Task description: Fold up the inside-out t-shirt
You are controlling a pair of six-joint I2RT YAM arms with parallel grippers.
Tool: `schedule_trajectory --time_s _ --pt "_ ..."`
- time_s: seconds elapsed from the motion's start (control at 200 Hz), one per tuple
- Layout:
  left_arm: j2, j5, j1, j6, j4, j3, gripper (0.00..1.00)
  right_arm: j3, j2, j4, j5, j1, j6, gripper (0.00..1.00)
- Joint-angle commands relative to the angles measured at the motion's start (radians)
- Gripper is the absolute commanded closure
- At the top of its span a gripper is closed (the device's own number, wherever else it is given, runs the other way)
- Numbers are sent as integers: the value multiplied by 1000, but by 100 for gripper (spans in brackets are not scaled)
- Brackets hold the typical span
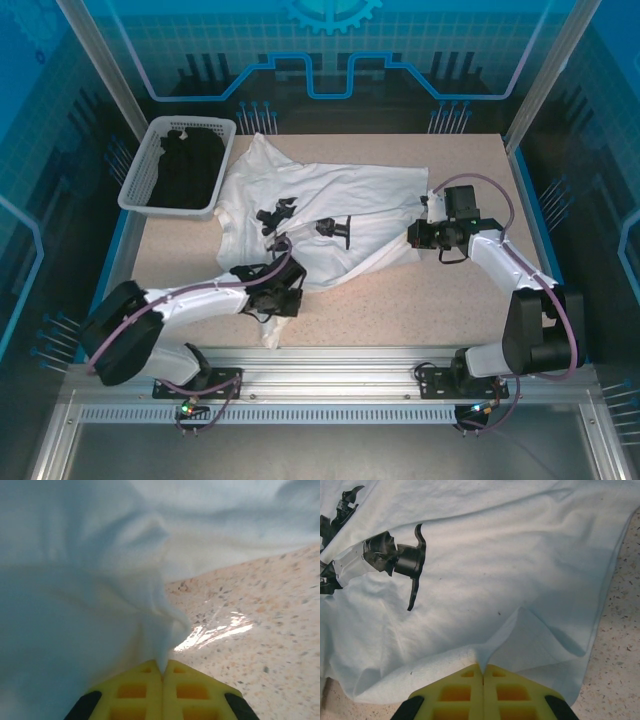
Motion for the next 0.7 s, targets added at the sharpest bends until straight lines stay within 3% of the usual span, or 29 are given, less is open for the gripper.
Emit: schedule_trajectory --time_s 0.0,0.215,0.35,0.425,0.515,0.695 --pt "-154 -47 70 31 -80 2 99 -9 -32 -11 -3 11 -15 100" --pt "-443 18 282 69 -179 3 99 -4 -44 -17 -6 18 -18 100" --pt "-505 -36 334 135 -281 91 99 3 -51 -22 -5 23 -20 100" --pt "-470 -33 334 156 -286 126 99 5 -50 -23 -3 23 -22 100" --pt "-378 47 315 145 -207 129 98 5 -44 -22 -2 23 -22 100" --pt "-73 127 175 121 50 184 96 3 -32 -25 17 24 -24 100"
